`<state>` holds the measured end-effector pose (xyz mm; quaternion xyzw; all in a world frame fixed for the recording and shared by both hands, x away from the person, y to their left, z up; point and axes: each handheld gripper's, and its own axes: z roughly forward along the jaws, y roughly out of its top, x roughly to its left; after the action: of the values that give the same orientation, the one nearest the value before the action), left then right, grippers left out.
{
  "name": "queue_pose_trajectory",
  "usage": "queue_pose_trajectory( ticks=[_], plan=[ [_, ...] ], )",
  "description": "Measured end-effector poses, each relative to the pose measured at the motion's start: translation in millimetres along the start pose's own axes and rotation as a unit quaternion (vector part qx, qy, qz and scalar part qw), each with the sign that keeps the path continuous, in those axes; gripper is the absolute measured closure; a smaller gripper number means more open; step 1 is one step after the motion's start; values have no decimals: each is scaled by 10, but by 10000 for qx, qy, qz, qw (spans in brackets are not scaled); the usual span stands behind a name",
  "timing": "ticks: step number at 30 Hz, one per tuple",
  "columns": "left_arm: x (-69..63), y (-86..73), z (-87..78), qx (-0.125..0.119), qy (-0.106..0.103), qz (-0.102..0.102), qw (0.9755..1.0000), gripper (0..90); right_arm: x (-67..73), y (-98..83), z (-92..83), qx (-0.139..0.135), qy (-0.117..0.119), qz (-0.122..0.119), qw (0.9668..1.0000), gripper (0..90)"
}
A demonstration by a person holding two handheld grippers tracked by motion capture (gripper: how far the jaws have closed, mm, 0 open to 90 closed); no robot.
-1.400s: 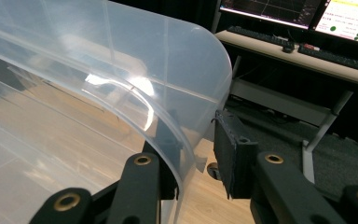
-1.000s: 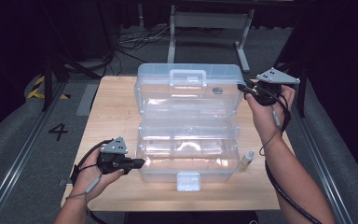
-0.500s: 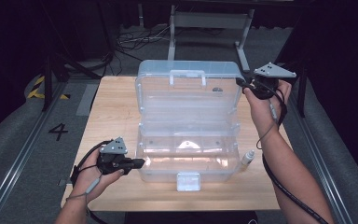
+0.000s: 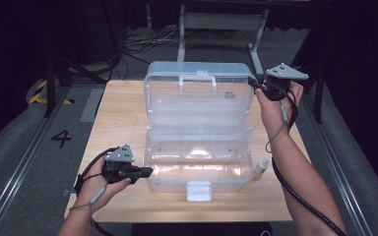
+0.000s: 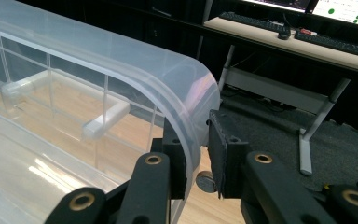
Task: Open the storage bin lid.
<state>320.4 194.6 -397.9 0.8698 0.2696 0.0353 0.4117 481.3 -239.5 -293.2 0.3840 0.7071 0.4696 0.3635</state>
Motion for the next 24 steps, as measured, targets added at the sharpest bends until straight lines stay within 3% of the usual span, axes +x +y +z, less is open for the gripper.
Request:
queue_pose_trajectory(
  ticks=[7,24],
  plan=[
    [-1,-1,5,-11,14,-3,10000,900,-55,-33,90,-117,18,130,9998,814],
    [5,-8,32,-50,20,-10,10000,899,-153,-80,318,-208,117,182,9995,823]
  ],
)
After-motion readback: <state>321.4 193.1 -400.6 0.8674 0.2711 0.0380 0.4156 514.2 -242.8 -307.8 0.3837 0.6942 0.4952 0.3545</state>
